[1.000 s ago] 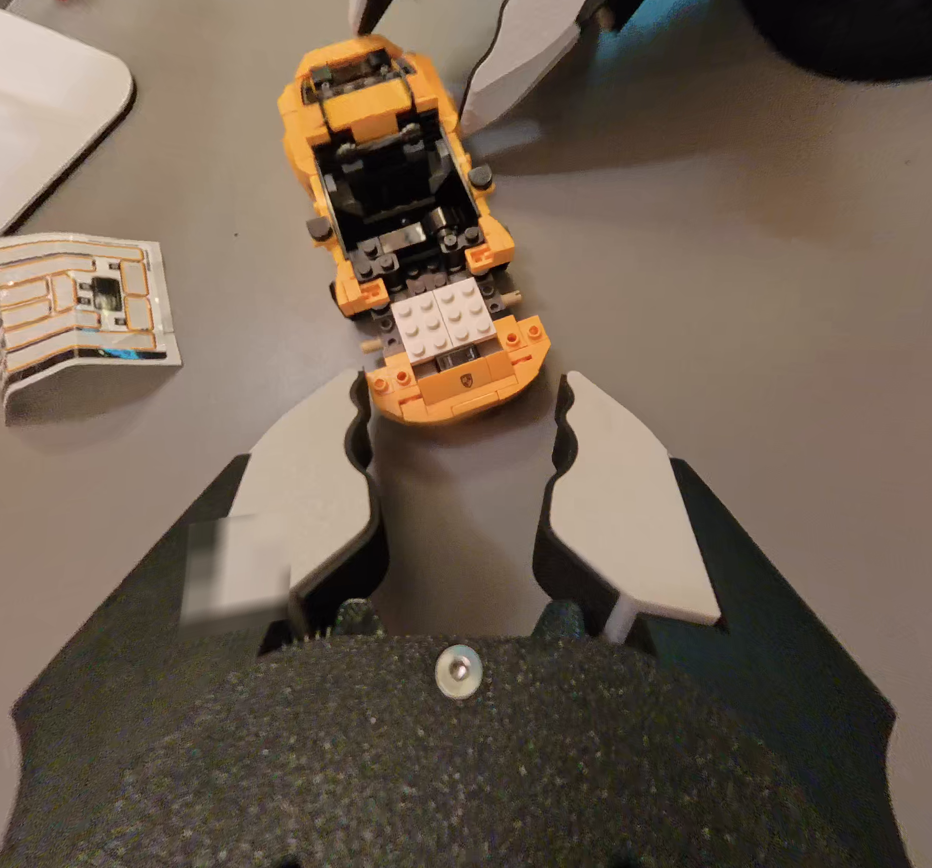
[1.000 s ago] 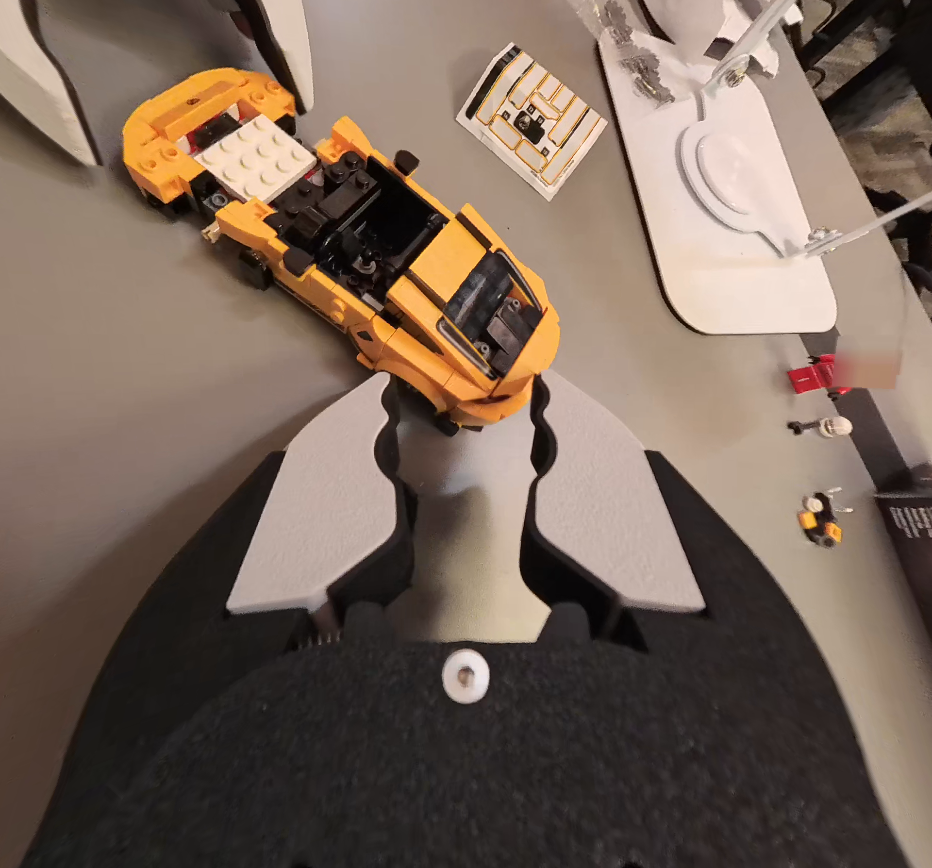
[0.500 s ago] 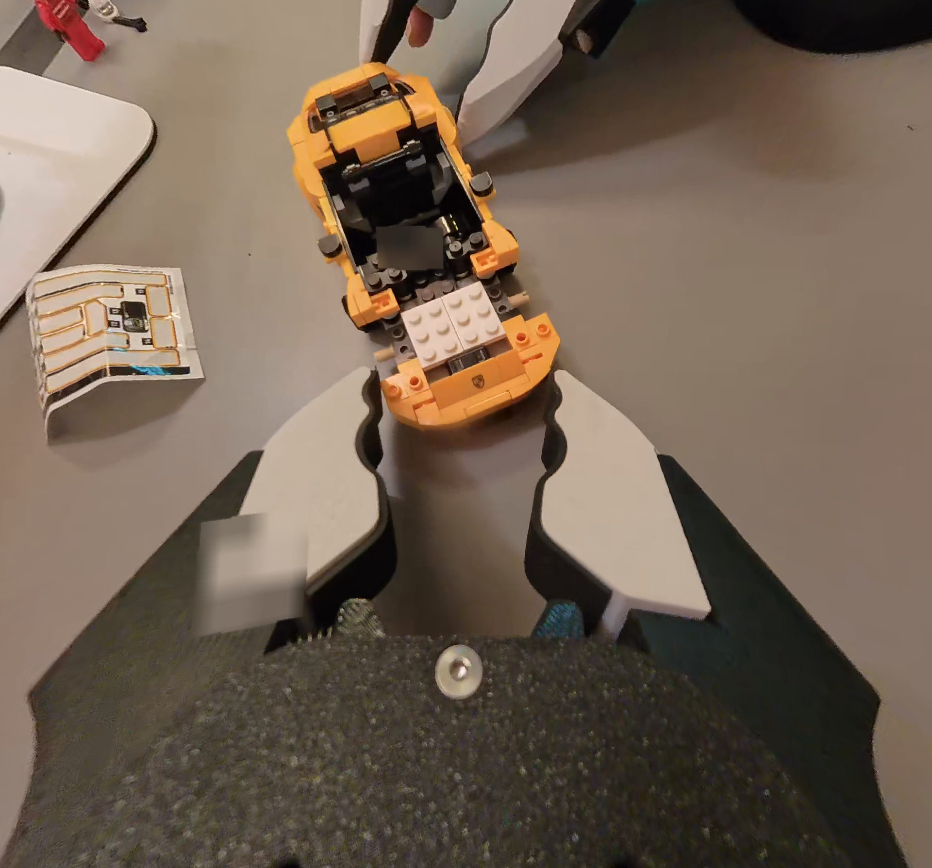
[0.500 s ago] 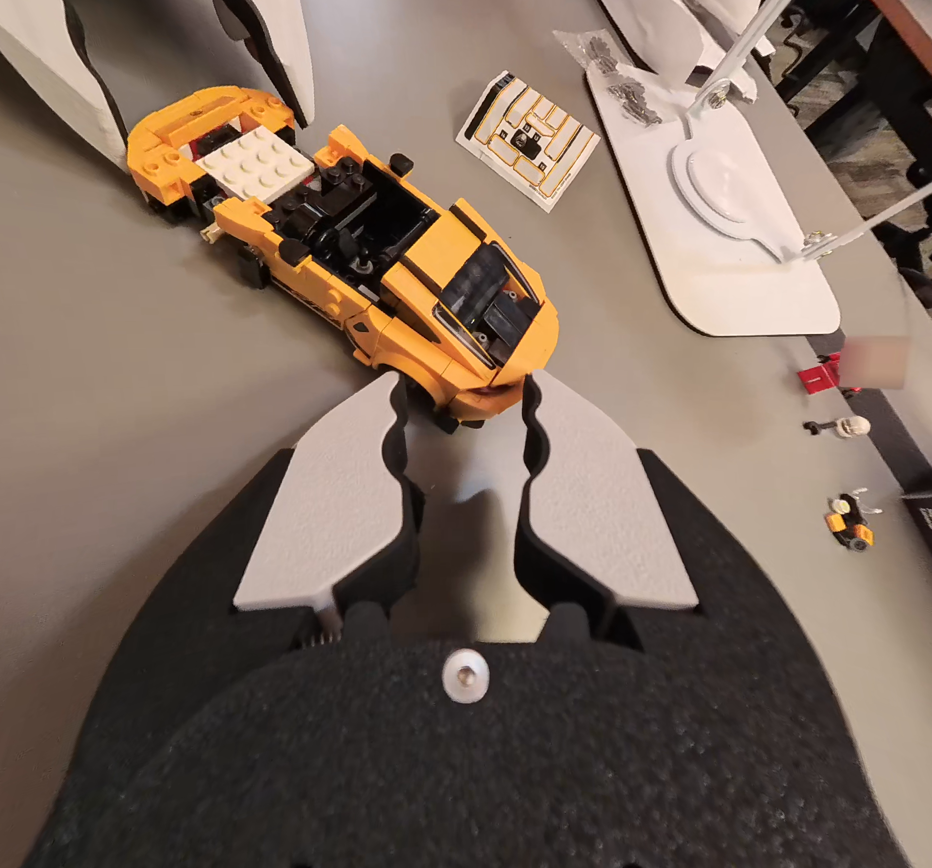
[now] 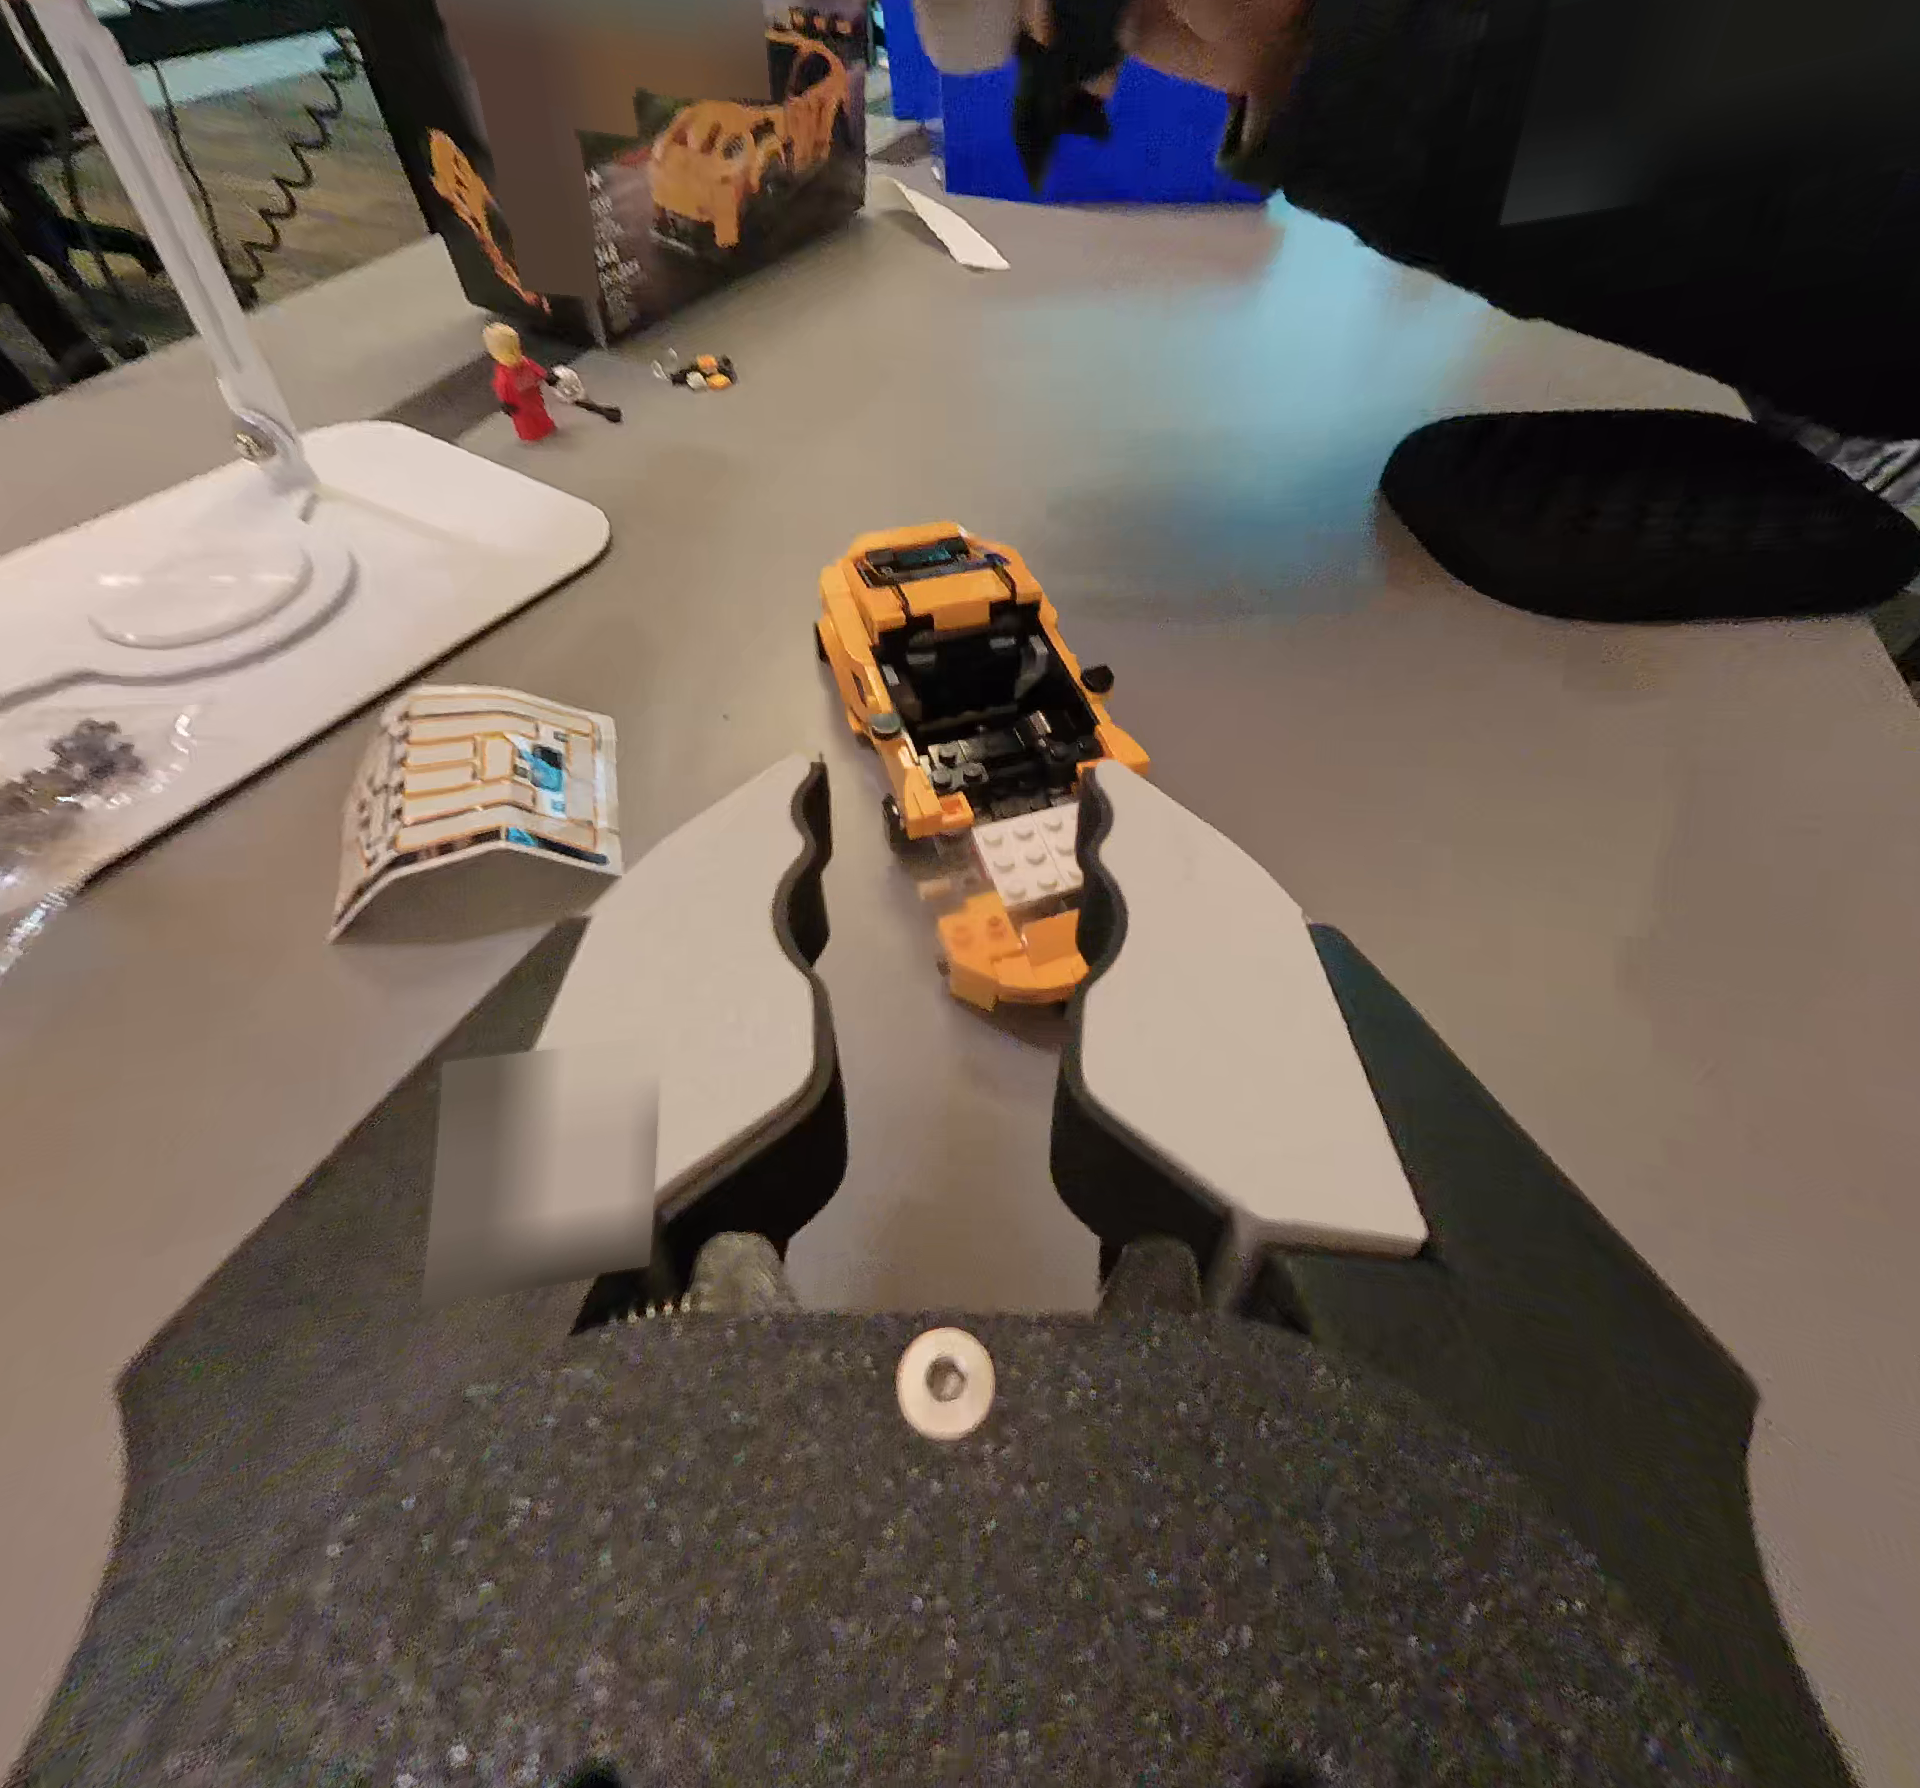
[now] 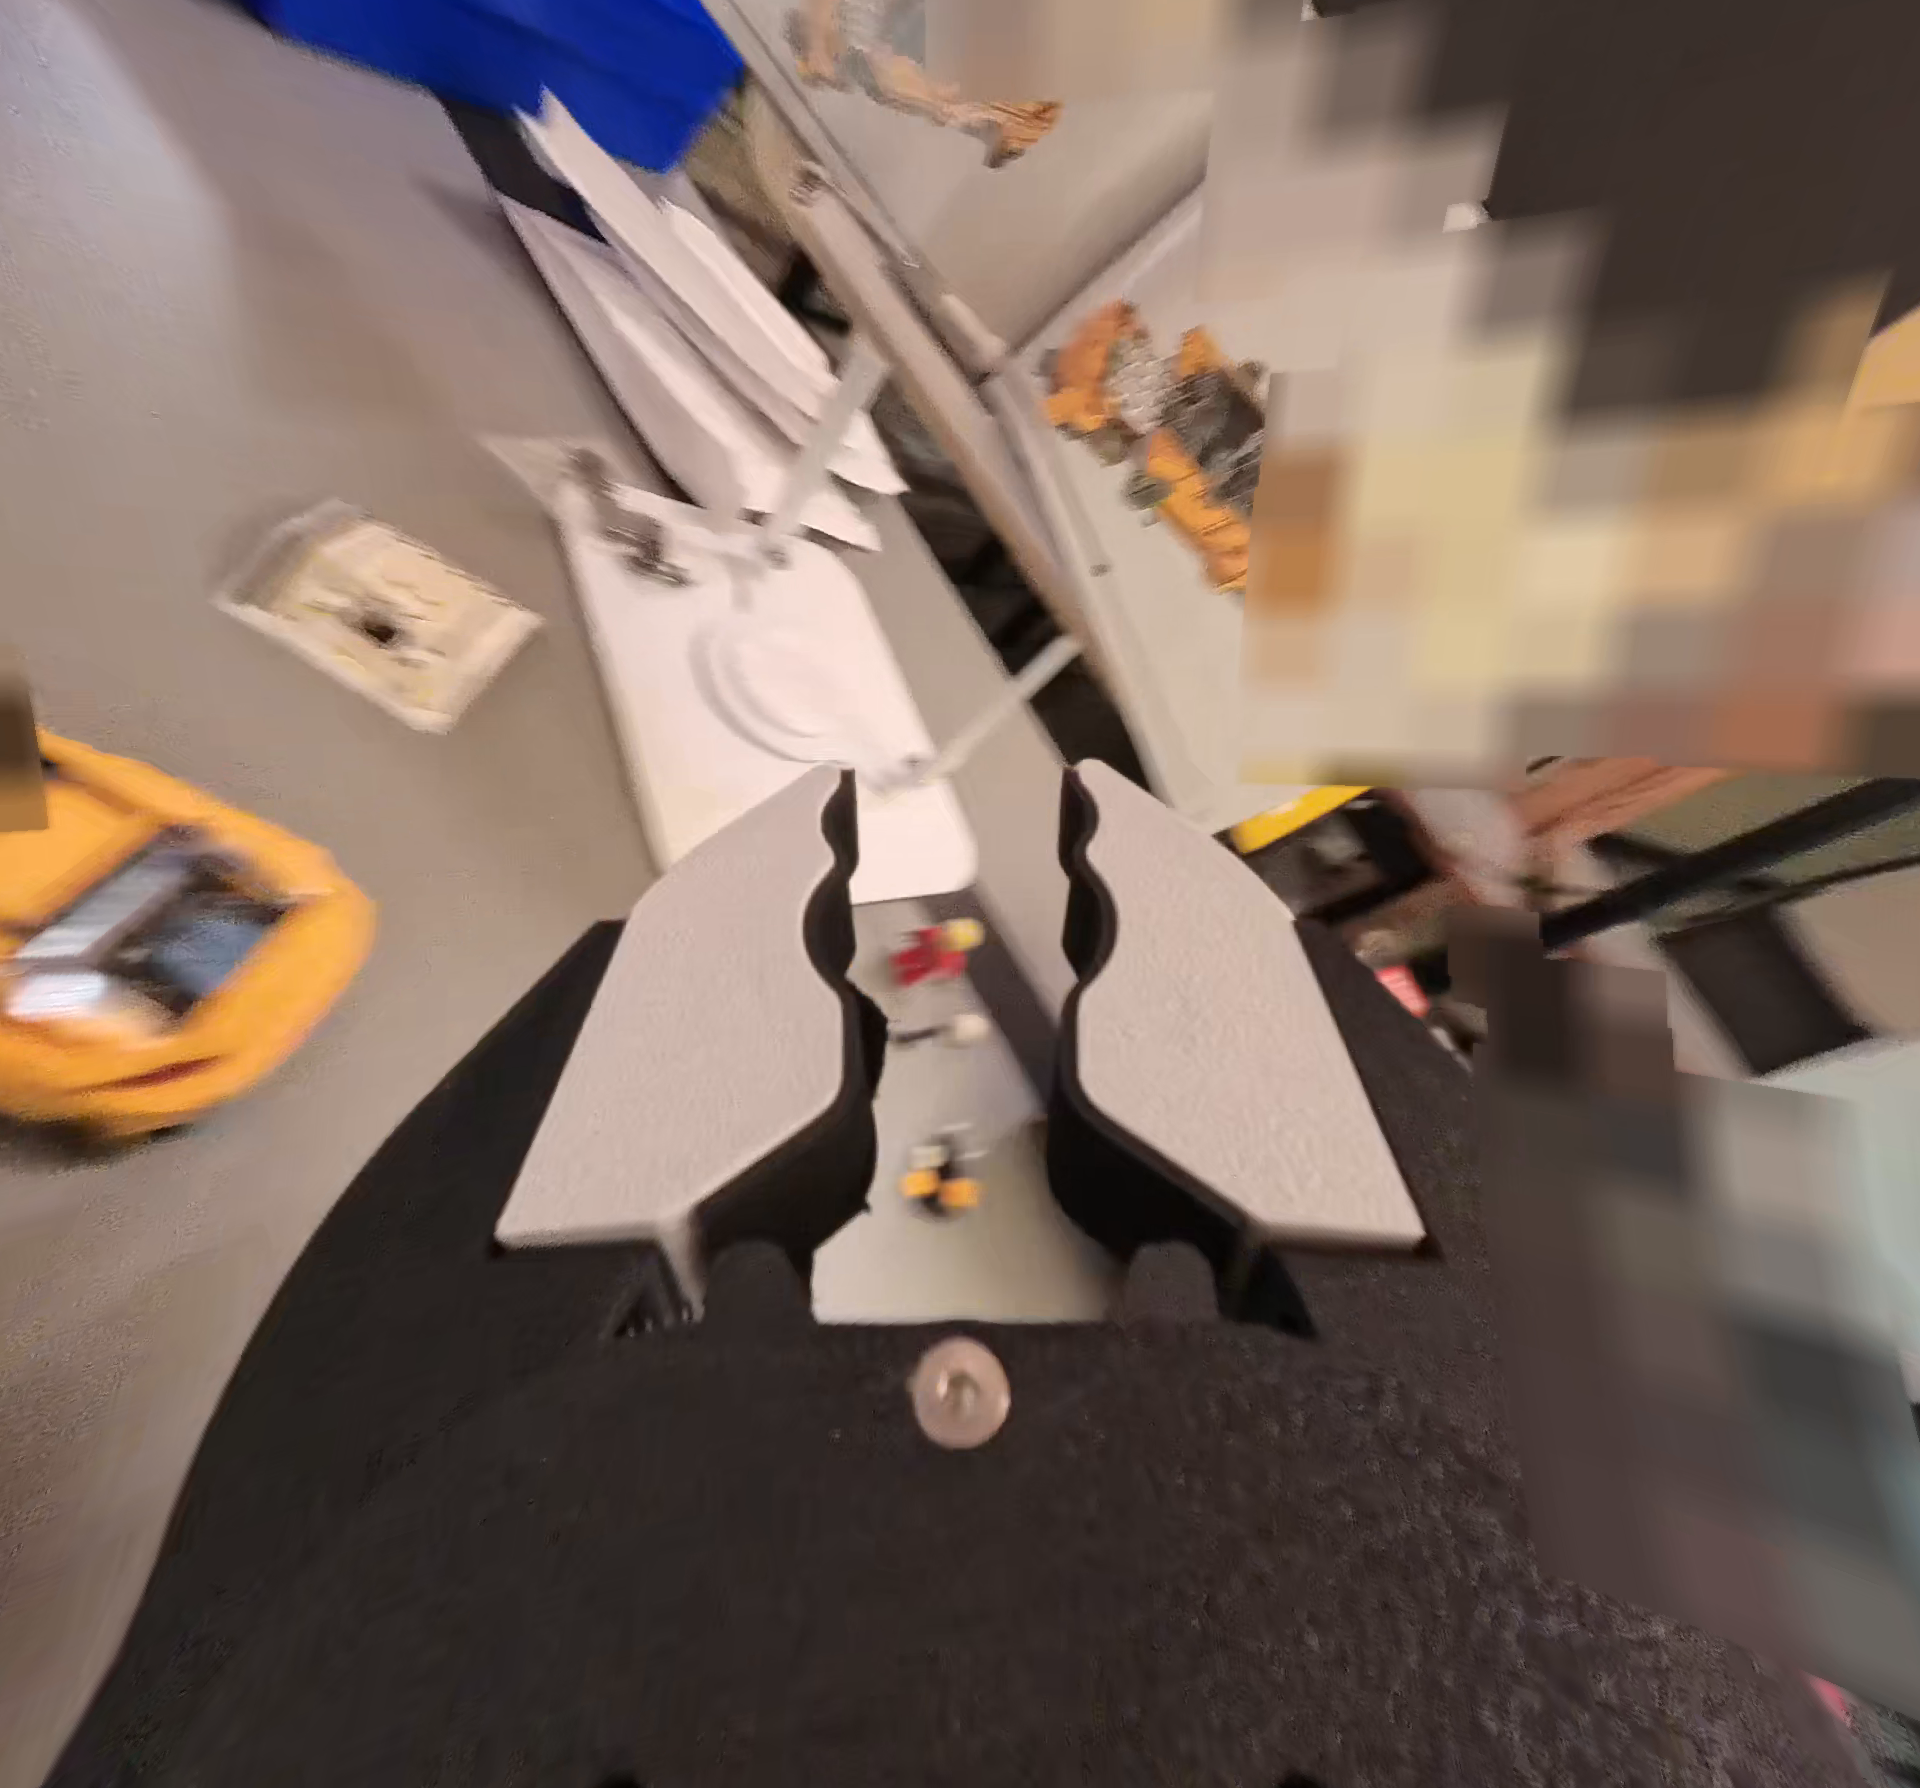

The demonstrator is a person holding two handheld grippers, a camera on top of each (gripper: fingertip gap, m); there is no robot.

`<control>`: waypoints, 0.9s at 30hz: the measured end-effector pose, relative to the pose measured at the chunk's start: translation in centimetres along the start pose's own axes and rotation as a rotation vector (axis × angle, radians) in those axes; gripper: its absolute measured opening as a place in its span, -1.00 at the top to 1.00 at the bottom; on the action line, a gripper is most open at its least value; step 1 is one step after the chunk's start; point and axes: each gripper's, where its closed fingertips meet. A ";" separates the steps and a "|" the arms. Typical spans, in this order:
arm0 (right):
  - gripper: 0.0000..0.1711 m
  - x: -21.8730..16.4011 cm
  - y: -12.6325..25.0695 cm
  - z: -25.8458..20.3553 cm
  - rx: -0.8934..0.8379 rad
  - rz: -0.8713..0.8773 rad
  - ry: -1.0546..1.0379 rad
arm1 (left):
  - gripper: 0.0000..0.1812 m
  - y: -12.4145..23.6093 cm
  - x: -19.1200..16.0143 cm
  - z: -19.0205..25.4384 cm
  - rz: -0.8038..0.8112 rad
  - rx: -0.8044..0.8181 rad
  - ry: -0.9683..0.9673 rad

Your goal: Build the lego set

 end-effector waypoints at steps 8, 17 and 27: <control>0.66 -3.2 -7.3 6.4 -0.091 -0.142 0.616 | 0.61 0.1 -0.9 -0.7 -0.034 0.048 -0.013; 0.96 -4.9 -7.9 6.4 -0.055 -0.128 0.674 | 0.64 -0.4 -1.4 -0.3 -0.053 0.022 -0.001; 1.00 -3.1 -6.1 6.5 0.015 -0.062 0.438 | 0.59 -0.7 3.4 -3.5 -0.042 0.210 -0.149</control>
Point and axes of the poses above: each gripper's, where its closed fingertips meet, y back along the fingers, x out of its top, z = x × y across the jaws, and after that the axes turned 1 degree about -x, right-handed
